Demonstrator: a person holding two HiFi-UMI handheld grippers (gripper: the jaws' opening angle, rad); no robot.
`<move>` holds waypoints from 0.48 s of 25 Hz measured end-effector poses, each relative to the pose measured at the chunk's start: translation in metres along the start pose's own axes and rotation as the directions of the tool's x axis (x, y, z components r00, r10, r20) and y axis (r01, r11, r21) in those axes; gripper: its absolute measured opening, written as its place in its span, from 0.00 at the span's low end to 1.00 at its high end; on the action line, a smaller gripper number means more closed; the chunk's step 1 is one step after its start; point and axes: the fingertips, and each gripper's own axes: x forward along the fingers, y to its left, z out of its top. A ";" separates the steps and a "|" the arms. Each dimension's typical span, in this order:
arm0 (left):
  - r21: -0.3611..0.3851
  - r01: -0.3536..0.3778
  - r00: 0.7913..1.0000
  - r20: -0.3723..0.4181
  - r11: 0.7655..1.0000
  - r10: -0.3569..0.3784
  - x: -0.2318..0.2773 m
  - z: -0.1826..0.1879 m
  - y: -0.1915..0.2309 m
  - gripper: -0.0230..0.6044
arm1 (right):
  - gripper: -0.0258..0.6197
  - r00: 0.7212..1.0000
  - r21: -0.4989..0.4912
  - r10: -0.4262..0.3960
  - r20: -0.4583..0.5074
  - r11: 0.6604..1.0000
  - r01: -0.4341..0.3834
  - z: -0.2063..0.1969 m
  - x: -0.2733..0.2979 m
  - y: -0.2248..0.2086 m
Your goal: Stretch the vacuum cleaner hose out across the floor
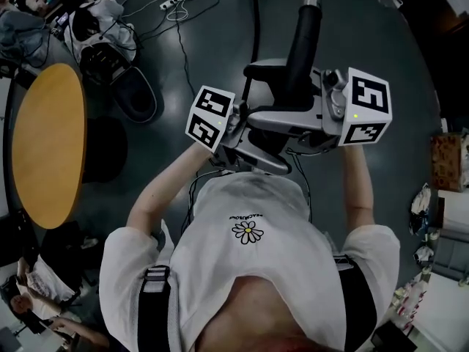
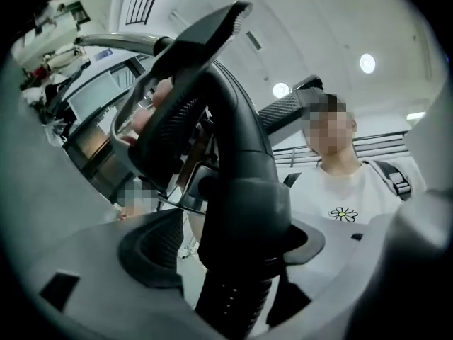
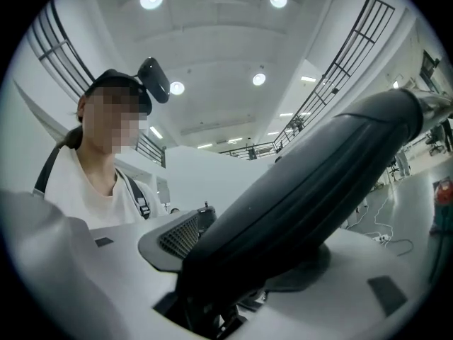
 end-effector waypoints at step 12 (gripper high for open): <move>0.230 -0.279 0.872 -0.345 0.932 0.346 0.015 -0.041 0.022 0.39 | 0.47 0.991 0.006 0.037 -0.130 0.999 -0.036 -0.048 0.001 0.009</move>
